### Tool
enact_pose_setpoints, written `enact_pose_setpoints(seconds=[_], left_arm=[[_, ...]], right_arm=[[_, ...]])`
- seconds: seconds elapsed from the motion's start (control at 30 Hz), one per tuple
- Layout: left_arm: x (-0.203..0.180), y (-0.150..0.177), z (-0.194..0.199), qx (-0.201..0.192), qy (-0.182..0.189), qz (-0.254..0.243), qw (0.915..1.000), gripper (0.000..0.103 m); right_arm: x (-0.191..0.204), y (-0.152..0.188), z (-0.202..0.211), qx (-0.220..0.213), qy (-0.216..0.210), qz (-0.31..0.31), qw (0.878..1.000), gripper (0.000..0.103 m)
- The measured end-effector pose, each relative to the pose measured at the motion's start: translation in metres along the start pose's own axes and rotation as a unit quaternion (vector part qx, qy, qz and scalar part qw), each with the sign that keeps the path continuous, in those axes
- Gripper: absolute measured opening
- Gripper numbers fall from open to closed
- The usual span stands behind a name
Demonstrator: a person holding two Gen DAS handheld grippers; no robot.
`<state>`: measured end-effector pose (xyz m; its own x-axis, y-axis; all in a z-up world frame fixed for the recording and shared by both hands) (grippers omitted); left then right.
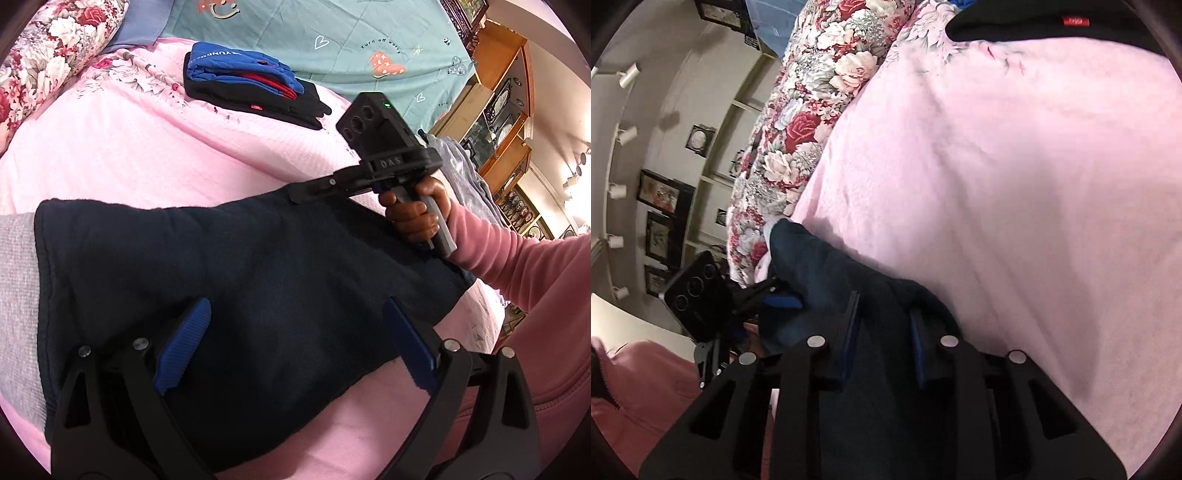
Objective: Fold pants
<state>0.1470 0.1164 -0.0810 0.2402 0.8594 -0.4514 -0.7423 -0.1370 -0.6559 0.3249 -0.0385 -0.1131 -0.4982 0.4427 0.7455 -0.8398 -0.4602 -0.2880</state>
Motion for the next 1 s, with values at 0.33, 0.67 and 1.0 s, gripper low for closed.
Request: enact_pose_setpoints(seconds=[0.33,0.67,1.0], left_arm=[[-0.043,-0.011,0.004,-0.024,0.042,-0.027,0.9984,0.099],[-0.051,0.0,-0.035,0.031,-0.006,-0.022,0.9992,0.099],[-0.056,-0.004,-0.044,0.037,-0.043,-0.041,0.9976,0.099]], right_arm=[[0.048,0.115,0.064,-0.072,0.151,0.07,0.983,0.041],[-0.017,0.255,0.303,-0.317,0.483,-0.122,0.807,0.041],[-0.033,0.263,0.268,-0.202,0.591,-0.057,0.779,0.004]])
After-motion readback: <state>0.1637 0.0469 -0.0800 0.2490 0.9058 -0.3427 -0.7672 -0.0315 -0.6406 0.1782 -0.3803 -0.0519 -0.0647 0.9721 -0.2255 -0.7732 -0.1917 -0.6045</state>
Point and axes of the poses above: each gripper's, at about its wrist camera, not at the fingertips, and z roughly against the way its jaws point, x to its left, y to its underside, the point moved 2 cm from there along -z, roughly the way its jaws point, and after that the axes turned 2 degrees about -x, right-handed, at the moved point
